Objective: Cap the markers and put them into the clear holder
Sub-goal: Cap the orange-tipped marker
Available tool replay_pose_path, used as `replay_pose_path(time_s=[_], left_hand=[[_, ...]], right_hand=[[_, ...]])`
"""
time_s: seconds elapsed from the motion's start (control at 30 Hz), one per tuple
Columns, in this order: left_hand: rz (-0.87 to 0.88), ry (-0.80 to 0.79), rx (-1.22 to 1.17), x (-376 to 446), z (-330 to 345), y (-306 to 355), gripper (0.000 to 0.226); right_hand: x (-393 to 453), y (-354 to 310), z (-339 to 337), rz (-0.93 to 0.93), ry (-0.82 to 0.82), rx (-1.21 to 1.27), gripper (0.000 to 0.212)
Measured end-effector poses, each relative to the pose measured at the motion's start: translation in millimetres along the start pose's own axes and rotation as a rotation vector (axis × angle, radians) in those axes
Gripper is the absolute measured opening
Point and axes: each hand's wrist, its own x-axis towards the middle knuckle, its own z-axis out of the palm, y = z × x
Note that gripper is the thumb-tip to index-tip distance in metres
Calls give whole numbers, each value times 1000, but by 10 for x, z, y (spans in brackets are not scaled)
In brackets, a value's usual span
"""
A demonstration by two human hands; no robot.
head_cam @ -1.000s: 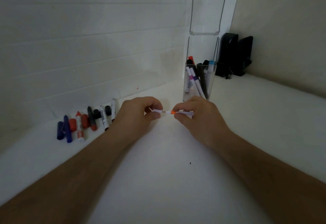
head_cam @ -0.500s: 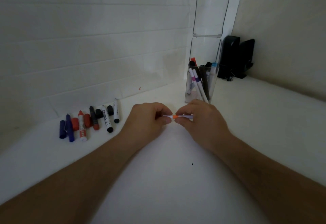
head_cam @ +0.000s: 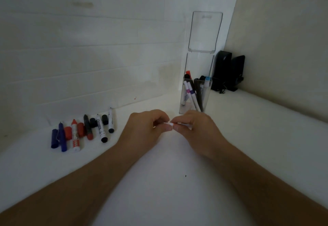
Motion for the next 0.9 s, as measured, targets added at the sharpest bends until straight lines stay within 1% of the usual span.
replay_pose_path(time_s=[0.07,0.1,0.13,0.17,0.23,0.27,0.33,0.37,0.4,0.43,0.53,0.6,0.67,0.73,0.8,0.83,0.9], left_hand=[[-33,45,-88,17,-48,8,22],[-41,66,-121,23,-73,11,24],[-47,86,-147,25,-98,12,24],[-52,107,-162,24,-122,7,24],[-42,135,-163,26,-153,-16,23],[-30,136,-160,25,-158,-29,23],[-3,122,-160,21,-147,-41,23],[11,110,-152,16,-140,-44,23],[28,95,-132,11,-134,-43,25],[47,78,-102,7,-131,-42,27],[80,33,-30,7,-118,-62,27],[67,6,-17,5,-104,-73,25],[64,-5,-8,3,-84,-72,23],[79,-2,15,2,-61,-70,23],[87,-11,30,7,-34,-81,23],[91,-15,35,9,-22,-86,24],[97,-20,40,13,-3,-93,24]], right_hand=[[15,-35,-89,3,2,-200,24],[29,-59,-143,-3,18,-235,26],[47,-97,-208,-10,52,-196,26],[75,-143,-288,-8,117,-82,24],[242,-195,-478,32,304,175,16],[370,-212,-584,48,390,266,11],[655,-243,-793,33,541,379,7],[784,-255,-876,15,598,404,10],[895,-277,-938,2,621,405,11],[981,-290,-962,2,605,369,10],[1160,-205,-878,26,432,127,5],[1206,-115,-779,18,355,-25,10],[1228,-32,-704,3,336,-126,12],[1211,10,-651,-3,332,-147,13],[1181,44,-594,-9,322,-149,27],[1166,60,-569,-15,321,-161,30],[1142,77,-540,-24,321,-192,31]])
